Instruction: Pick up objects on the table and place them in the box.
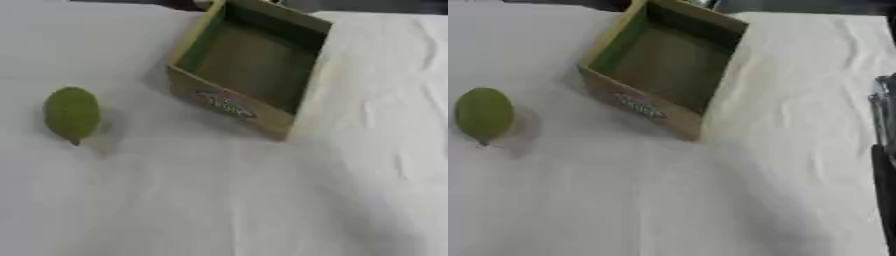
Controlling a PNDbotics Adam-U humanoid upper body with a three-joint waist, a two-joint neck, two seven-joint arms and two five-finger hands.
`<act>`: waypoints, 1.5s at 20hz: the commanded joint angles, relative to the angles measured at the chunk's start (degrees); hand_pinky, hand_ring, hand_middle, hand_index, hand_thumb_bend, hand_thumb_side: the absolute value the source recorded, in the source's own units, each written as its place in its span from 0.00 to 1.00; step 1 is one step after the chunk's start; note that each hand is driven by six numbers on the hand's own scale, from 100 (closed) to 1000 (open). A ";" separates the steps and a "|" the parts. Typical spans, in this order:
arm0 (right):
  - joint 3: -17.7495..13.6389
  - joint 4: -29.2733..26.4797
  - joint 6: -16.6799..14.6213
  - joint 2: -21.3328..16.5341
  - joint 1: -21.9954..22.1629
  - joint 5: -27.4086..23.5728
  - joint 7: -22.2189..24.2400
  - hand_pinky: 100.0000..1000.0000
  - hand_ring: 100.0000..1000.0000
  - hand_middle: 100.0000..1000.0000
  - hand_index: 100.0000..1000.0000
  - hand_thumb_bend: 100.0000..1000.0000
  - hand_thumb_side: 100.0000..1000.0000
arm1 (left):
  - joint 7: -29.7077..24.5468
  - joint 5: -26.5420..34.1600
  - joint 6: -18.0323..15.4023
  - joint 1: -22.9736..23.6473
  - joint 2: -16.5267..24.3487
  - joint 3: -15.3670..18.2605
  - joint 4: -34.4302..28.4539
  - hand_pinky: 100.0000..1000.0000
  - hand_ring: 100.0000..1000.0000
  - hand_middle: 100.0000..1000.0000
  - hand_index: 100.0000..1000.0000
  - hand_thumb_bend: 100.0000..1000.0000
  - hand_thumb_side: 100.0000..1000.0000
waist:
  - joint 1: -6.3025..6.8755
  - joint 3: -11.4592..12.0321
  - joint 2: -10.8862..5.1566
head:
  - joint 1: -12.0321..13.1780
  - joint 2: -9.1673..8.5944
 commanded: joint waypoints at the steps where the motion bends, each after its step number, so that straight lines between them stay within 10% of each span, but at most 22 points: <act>1: -0.33 -1.20 0.11 -2.29 -0.23 0.01 0.04 0.81 0.74 0.50 0.70 0.00 0.44 | -2.22 -4.95 1.65 3.09 6.68 0.12 -1.04 0.64 0.67 0.66 0.81 0.00 0.34 | 0.46 0.10 -0.99 | -0.43 0.43; 8: -0.10 -1.20 0.15 -3.29 0.03 0.32 0.20 0.81 0.74 0.50 0.70 0.00 0.43 | -7.03 -16.42 3.18 13.94 19.47 -3.12 0.80 0.77 0.78 0.75 0.86 0.00 0.13 | 1.34 0.12 -0.69 | -0.76 0.55; 16: 0.16 -1.20 0.21 -3.78 0.33 0.35 0.40 0.81 0.74 0.50 0.70 0.00 0.44 | -19.86 -30.01 -2.10 17.71 26.38 -6.80 4.26 0.90 0.86 0.81 0.91 0.00 0.21 | 1.78 0.06 -0.62 | -0.66 0.02; 30: 0.50 -1.20 0.20 -3.67 0.62 0.08 0.83 0.81 0.75 0.50 0.70 0.00 0.44 | -34.93 -18.78 -11.37 14.42 33.09 -13.53 4.31 0.89 0.87 0.82 0.92 0.00 0.42 | 1.73 -0.42 -0.58 | 0.40 0.00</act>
